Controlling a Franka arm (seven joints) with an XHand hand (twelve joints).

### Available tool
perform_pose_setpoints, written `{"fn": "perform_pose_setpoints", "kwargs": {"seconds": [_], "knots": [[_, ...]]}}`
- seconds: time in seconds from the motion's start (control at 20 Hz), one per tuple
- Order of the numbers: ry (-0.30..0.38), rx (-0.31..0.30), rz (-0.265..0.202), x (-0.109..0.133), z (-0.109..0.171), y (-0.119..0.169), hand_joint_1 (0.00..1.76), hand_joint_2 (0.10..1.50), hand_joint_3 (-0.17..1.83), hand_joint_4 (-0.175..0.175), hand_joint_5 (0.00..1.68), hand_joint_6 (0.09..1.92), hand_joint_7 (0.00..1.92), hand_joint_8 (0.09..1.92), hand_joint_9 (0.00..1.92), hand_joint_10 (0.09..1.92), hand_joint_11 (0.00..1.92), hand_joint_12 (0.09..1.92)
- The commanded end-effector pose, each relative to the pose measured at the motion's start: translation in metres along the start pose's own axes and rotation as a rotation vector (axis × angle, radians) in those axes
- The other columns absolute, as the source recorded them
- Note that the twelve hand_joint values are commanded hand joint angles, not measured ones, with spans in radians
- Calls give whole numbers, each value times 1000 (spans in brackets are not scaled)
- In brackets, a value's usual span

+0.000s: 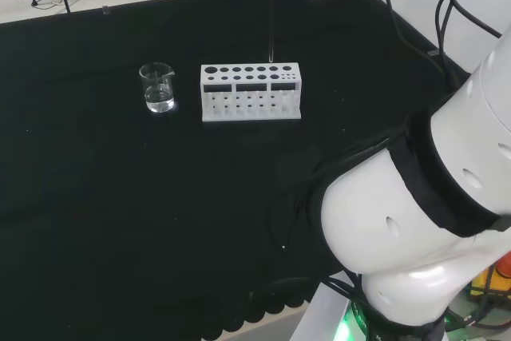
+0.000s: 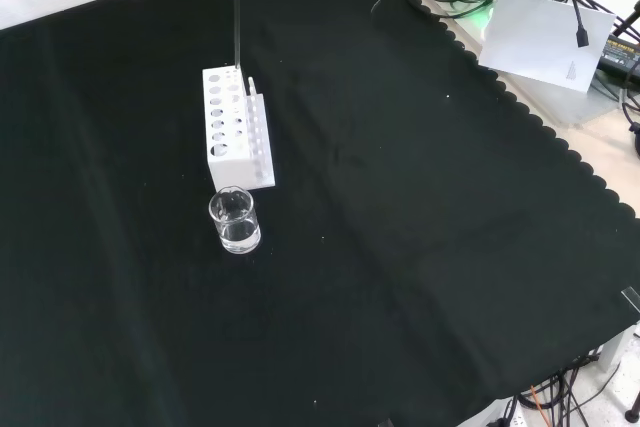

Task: Put the glass rod back on the white test tube rack.

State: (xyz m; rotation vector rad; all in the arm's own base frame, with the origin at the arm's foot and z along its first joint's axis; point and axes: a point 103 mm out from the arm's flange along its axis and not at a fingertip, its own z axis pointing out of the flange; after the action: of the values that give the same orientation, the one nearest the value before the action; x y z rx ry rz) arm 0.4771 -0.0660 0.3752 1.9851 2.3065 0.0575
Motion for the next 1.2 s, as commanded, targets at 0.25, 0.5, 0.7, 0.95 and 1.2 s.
{"fn": "perform_pose_setpoints", "kwargs": {"seconds": [0.25, 0.5, 0.7, 0.95, 1.2], "knots": [[24, 3, -9, -3, 10, -5, 1264, 1146, 0, -175, 922, 778, 959, 1350, 1637, 861, 1571, 894], [35, 4, -6, -2, 14, 2, 1264, 1147, 0, -175, 922, 778, 959, 1350, 1637, 861, 1571, 894], [41, 17, -1, -6, 18, 3, 1264, 1147, 0, -175, 922, 778, 959, 1350, 1636, 861, 1571, 894], [44, 26, 6, -18, 30, 6, 1265, 1146, 0, -175, 922, 778, 959, 1350, 1636, 862, 1570, 894], [41, 32, 11, -17, 33, 8, 1265, 1146, 0, -175, 922, 778, 959, 1350, 1637, 862, 1570, 895]]}}
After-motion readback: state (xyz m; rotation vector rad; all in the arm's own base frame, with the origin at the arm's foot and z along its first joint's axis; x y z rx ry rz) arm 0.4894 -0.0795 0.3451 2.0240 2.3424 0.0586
